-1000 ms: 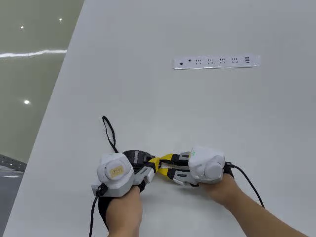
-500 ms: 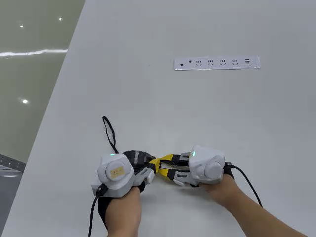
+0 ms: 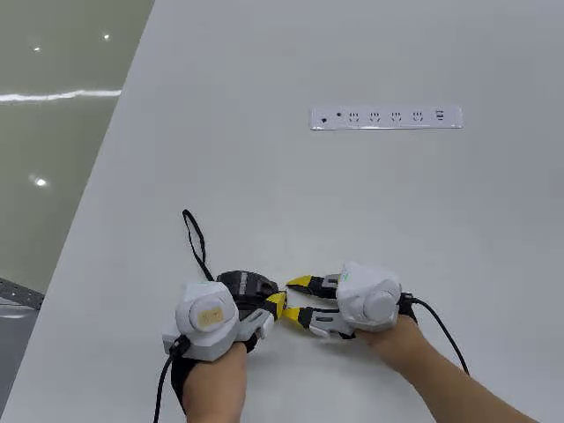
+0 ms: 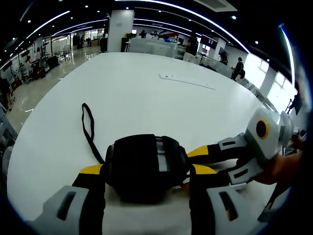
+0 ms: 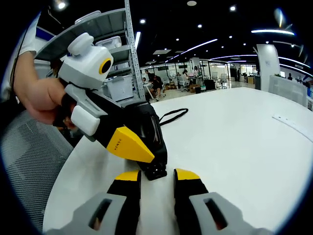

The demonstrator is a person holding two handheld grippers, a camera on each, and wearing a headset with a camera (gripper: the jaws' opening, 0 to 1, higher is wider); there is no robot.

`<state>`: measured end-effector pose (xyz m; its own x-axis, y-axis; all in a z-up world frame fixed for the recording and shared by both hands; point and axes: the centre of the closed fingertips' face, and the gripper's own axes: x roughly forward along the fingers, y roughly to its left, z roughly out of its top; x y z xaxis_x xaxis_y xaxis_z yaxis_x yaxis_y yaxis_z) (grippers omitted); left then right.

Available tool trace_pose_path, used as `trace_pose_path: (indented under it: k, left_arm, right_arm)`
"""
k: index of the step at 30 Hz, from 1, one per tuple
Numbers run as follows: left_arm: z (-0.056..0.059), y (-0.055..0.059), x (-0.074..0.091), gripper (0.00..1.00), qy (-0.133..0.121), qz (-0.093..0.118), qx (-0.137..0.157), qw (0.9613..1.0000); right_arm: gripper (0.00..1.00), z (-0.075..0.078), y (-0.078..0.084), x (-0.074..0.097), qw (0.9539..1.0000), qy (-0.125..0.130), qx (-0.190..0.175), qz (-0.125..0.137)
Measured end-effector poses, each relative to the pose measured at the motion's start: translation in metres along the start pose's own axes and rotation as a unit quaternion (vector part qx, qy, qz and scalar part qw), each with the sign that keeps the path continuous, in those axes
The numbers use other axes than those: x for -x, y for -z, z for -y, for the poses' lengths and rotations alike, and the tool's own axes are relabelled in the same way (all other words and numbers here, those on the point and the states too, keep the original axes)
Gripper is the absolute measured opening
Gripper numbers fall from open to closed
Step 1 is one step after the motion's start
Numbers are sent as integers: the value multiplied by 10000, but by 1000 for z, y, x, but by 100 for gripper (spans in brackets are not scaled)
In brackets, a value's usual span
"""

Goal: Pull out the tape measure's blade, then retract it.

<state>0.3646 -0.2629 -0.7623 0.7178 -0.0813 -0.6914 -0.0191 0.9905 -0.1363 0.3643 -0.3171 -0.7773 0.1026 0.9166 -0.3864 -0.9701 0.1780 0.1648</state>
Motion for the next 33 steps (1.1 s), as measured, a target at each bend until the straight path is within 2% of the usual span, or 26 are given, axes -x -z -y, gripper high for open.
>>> trace_pose_path:
  k: [8,15,18,21,30,32,33]
  left_arm:
    - [3,-2,3,72,86,154,-137,9998]
    - [4,-5,7,71,92,237,-230,9994]
    - [6,-4,6,72,166,231,-254,9993]
    - [7,-5,9,71,202,279,-353,9988]
    - [10,-6,17,71,362,355,-634,9967]
    - [12,-10,21,71,424,489,-687,9955]
    - [13,-9,22,71,462,493,-738,9950]
  right_arm:
    - [27,1,1,3,9999,87,-118,2]
    - [27,-1,1,5,9999,124,-111,-27]
    - [27,-1,-1,11,9997,214,-123,4]
    - [27,-4,-3,18,9991,339,-193,141]
    - [29,-10,-4,37,9974,634,-284,190]
    - [29,-12,-6,41,9970,681,-299,218]
    - [29,-12,-7,43,9966,709,-327,252]
